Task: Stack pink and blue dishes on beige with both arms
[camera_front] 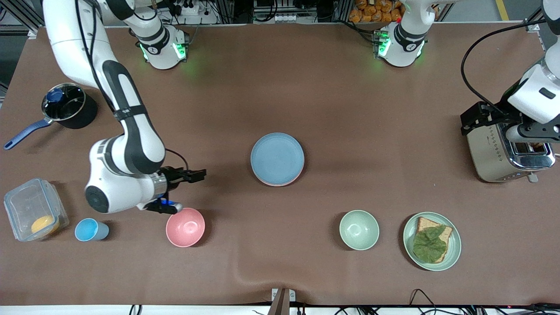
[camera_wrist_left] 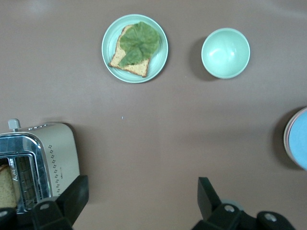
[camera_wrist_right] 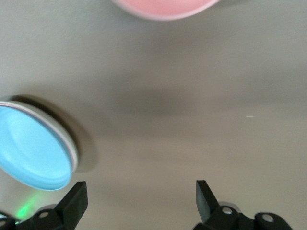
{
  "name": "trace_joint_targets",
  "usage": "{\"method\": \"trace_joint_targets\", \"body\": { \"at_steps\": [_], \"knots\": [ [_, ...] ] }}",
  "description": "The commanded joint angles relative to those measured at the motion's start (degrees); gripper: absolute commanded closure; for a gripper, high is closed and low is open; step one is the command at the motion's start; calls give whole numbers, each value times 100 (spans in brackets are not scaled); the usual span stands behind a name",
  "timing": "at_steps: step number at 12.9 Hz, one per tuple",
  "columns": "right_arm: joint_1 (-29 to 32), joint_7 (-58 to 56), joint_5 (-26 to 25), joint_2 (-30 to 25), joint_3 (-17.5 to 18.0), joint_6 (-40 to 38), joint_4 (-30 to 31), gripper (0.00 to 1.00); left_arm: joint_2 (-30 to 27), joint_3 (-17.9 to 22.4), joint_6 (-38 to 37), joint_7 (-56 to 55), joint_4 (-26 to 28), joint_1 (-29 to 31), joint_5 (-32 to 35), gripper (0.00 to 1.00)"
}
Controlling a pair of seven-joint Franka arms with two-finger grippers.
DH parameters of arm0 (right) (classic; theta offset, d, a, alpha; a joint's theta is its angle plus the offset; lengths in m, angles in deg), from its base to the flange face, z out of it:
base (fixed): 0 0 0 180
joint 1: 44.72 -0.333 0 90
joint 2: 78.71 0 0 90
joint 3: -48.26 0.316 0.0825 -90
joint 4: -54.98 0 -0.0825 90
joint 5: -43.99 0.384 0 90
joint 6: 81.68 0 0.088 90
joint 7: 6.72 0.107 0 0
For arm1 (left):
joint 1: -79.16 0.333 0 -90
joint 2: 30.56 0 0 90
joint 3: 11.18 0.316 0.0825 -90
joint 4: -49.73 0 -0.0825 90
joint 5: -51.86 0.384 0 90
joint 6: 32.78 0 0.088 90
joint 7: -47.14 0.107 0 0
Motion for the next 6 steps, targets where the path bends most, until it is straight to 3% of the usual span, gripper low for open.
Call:
{"method": "trace_joint_targets", "body": {
  "at_steps": [1,4,6],
  "knots": [
    [303,-321,-605,-391,88,-218,85,0,-92,176,-157,423,-5,-136,-130,0],
    [435,-692,-1211,-811,9,-227,208,0,-171,176,-166,231,30,-109,-139,0],
    [531,-649,-1327,-1469,0,-166,637,0,-198,141,-166,-33,39,-118,-139,0]
  ]
}}
